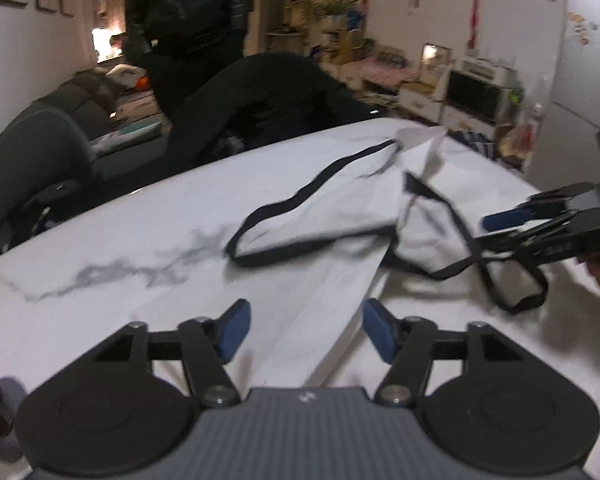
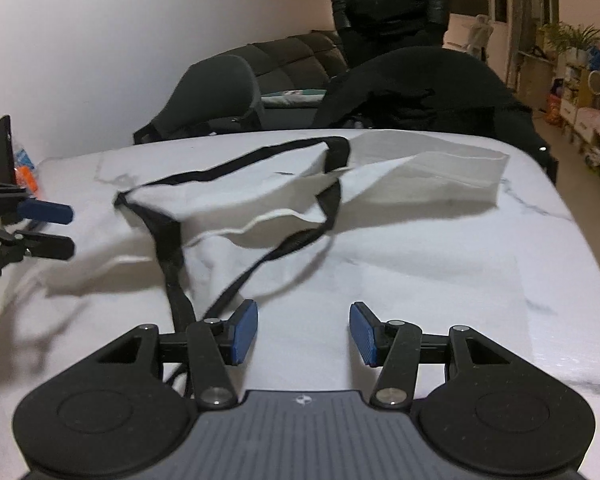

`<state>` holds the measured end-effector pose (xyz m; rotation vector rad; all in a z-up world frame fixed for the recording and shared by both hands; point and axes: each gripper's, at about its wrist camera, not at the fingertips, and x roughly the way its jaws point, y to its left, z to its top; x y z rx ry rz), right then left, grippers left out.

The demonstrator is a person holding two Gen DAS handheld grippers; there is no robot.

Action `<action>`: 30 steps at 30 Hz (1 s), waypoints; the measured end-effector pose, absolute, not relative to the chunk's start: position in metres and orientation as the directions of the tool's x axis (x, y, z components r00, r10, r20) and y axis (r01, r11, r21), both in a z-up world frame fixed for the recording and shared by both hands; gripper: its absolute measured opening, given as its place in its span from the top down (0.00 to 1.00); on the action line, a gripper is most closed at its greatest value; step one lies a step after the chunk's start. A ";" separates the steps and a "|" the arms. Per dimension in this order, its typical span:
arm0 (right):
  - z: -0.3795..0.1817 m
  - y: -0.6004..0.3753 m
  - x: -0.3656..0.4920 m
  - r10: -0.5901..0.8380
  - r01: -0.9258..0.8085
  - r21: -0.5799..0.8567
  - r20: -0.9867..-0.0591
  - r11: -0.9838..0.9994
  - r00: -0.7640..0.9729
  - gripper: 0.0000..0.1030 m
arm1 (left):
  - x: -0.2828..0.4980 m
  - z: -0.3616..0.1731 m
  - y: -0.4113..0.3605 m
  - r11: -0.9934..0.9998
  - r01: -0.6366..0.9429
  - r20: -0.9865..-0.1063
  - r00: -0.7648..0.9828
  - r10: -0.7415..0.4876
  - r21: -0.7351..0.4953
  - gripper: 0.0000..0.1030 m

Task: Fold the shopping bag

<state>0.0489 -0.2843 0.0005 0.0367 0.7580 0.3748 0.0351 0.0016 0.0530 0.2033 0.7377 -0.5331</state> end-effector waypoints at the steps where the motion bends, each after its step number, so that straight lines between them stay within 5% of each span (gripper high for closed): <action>1: 0.002 -0.283 0.049 0.355 -0.324 0.177 -0.662 0.930 0.659 0.51 | 0.037 0.054 -0.002 0.840 0.543 -0.684 0.609 -0.401 -0.008 0.31; 16: 0.003 -0.275 0.046 0.470 -0.346 0.320 -0.631 0.882 0.617 0.51 | 0.099 0.024 -0.002 0.836 0.347 -0.658 0.517 -0.548 -0.425 0.31; 22: 0.008 -0.276 0.037 0.505 -0.351 0.362 -0.608 0.863 0.613 0.51 | 0.109 0.022 0.005 0.838 0.255 -0.622 0.573 -0.533 -0.483 0.50; 26: 0.008 -0.275 0.033 0.536 -0.349 0.410 -0.593 0.843 0.601 0.51 | 0.111 0.016 0.002 0.855 0.220 -0.632 0.593 -0.499 -0.469 0.76; 30: 0.008 -0.274 0.035 0.536 -0.332 0.426 -0.587 0.842 0.607 0.51 | 0.112 0.011 0.004 0.849 0.204 -0.621 0.603 -0.501 -0.488 0.83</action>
